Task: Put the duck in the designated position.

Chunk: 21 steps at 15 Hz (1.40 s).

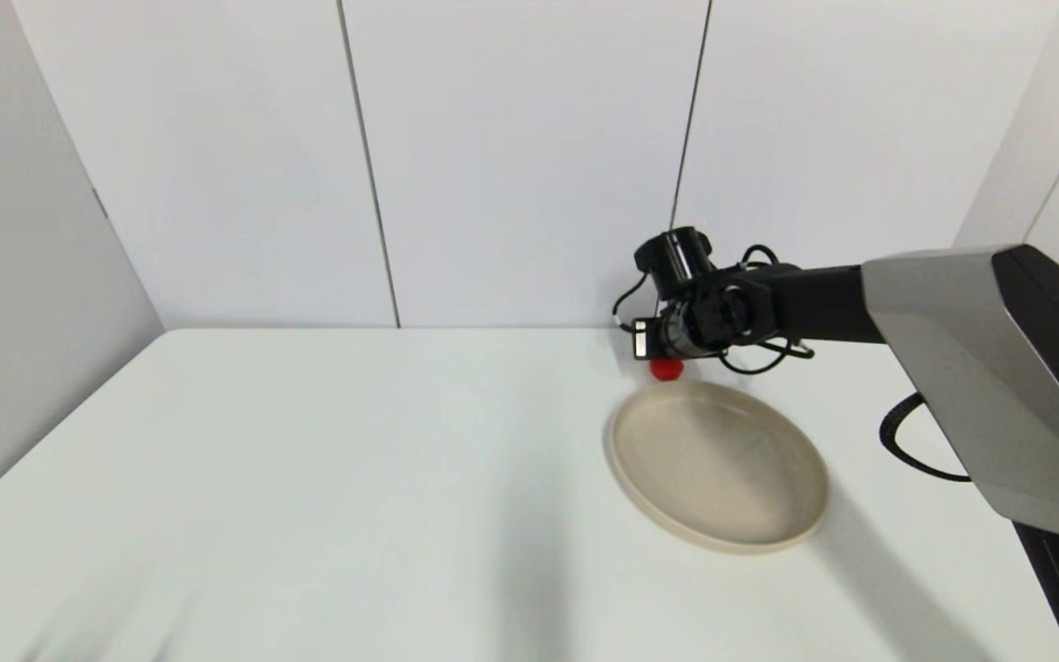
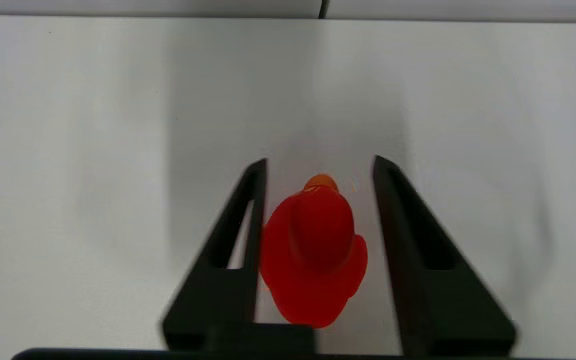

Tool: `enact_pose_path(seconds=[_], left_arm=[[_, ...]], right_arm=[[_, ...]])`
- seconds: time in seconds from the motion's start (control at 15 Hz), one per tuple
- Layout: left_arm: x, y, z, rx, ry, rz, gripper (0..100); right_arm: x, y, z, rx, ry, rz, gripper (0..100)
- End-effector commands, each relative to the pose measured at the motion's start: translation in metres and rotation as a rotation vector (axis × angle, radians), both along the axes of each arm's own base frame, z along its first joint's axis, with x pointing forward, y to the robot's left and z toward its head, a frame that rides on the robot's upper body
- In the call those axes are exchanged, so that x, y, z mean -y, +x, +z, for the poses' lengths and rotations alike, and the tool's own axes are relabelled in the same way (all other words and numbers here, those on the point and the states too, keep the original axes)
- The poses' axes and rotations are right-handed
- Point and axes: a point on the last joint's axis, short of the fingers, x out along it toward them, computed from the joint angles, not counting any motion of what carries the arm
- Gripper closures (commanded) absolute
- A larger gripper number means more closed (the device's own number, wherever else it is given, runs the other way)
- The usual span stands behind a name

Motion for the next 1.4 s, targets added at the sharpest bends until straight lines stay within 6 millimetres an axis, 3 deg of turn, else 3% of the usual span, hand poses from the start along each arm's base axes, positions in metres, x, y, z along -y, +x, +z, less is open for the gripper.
enact_pose_path(seconds=[0.07, 0.33, 0.53, 1.0, 1.2, 1.4], left_arm=[[0.000, 0.000, 0.000, -0.001, 0.000, 0.000, 0], [0.000, 0.000, 0.000, -0.001, 0.000, 0.000, 0], [0.000, 0.000, 0.000, -0.001, 0.000, 0.000, 0], [0.000, 0.000, 0.000, -0.001, 0.000, 0.000, 0], [0.000, 0.000, 0.000, -0.001, 0.000, 0.000, 0], [0.000, 0.000, 0.000, -0.001, 0.000, 0.000, 0]], right_arm=[[0.001, 0.000, 0.003, 0.007, 0.002, -0.003, 0], [0.002, -0.008, 0.020, 0.023, 0.010, 0.000, 0], [0.002, -0.033, 0.043, -0.001, 0.000, 0.020, 0], [0.017, -0.140, 0.135, 0.124, 0.052, 0.108, 0], [0.036, -0.191, 0.168, 0.205, 0.068, 0.152, 0], [0.067, -0.246, 0.193, 0.295, 0.064, 0.194, 0]])
